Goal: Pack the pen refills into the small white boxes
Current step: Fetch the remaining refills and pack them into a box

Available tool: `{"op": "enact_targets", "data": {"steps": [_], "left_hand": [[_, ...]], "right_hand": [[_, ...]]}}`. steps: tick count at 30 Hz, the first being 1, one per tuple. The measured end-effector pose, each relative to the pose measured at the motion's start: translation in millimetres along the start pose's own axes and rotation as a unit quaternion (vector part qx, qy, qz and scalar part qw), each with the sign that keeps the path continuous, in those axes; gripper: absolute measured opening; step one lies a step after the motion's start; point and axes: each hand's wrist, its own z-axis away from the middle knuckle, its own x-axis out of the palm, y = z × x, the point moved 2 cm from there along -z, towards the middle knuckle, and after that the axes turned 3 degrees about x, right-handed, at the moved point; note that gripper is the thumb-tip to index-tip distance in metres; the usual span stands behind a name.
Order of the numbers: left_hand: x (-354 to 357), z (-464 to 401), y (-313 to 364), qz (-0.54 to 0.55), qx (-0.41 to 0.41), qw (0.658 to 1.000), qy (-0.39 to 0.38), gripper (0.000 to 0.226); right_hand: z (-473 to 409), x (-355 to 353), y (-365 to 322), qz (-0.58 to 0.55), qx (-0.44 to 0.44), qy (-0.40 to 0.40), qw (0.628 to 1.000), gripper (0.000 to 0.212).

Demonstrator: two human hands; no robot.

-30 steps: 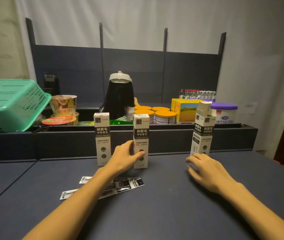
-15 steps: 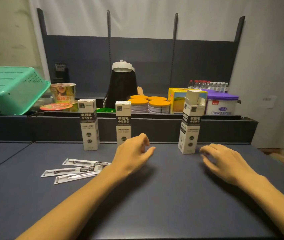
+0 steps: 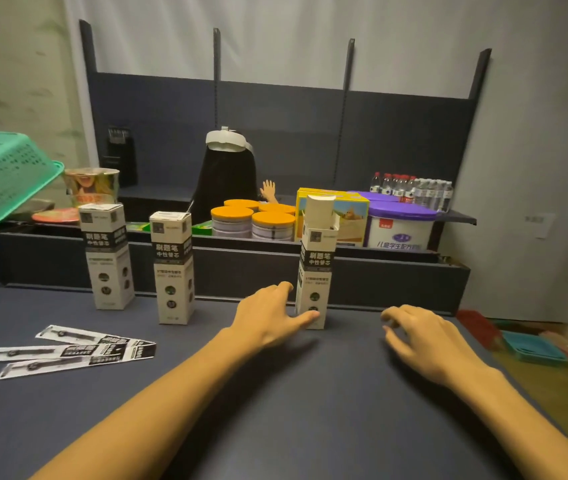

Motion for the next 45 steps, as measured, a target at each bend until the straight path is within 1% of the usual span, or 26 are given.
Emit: {"op": "enact_targets", "data": {"steps": [3, 5, 8, 10, 15, 17, 21, 23, 27, 30, 33, 39, 41, 45], "left_hand": [[0, -13, 1, 0.025, -0.010, 1.000, -0.004, 0.079], [1, -20, 2, 0.067, -0.013, 0.998, -0.003, 0.080], [3, -26, 3, 0.156, -0.010, 0.988, 0.001, 0.073], [6, -25, 2, 0.194, -0.010, 0.981, 0.011, 0.069], [1, 2, 0, 0.258, 0.012, 0.965, 0.044, 0.075], [-7, 19, -2, 0.276, 0.021, 0.959, 0.062, 0.072], [-26, 53, -18, 0.252, 0.045, 0.963, 0.088, 0.066], [-35, 68, -34, 0.229, 0.054, 0.967, 0.101, 0.067], [-58, 94, -69, 0.189, 0.063, 0.970, 0.142, 0.062], [-78, 112, -100, 0.181, 0.064, 0.966, 0.174, 0.059], [-100, 133, -137, 0.168, 0.077, 0.962, 0.202, 0.061], [-140, 180, -219, 0.099, 0.083, 0.952, 0.277, 0.059], [-148, 188, -243, 0.083, 0.076, 0.952, 0.285, 0.057], [-154, 194, -275, 0.081, 0.063, 0.956, 0.277, 0.052]], "right_hand": [[-6, -3, 8, -0.003, -0.002, 0.001, 1.000, 0.030], [-8, -3, 11, 0.000, -0.002, 0.001, 1.000, 0.030], [-11, -1, 11, 0.010, -0.010, -0.008, 1.000, 0.031], [-12, -1, 10, 0.005, -0.012, -0.004, 1.000, 0.031], [-15, 2, -1, -0.016, -0.022, 0.001, 1.000, 0.032], [-18, 3, -9, -0.026, -0.028, 0.003, 0.999, 0.032], [-17, 2, -28, -0.035, -0.036, 0.005, 0.999, 0.030], [-17, 1, -44, -0.033, -0.043, 0.002, 0.999, 0.029], [-18, -3, -83, -0.033, -0.063, 0.009, 0.997, 0.027], [-18, -6, -119, -0.047, -0.067, 0.013, 0.997, 0.026], [-19, -5, -159, -0.058, -0.066, 0.015, 0.996, 0.024], [-23, 13, -248, -0.114, -0.053, 0.007, 0.992, 0.023], [-23, 20, -272, -0.146, -0.045, 0.000, 0.988, 0.021], [-25, 28, -306, -0.191, -0.046, -0.037, 0.980, 0.023]]}}
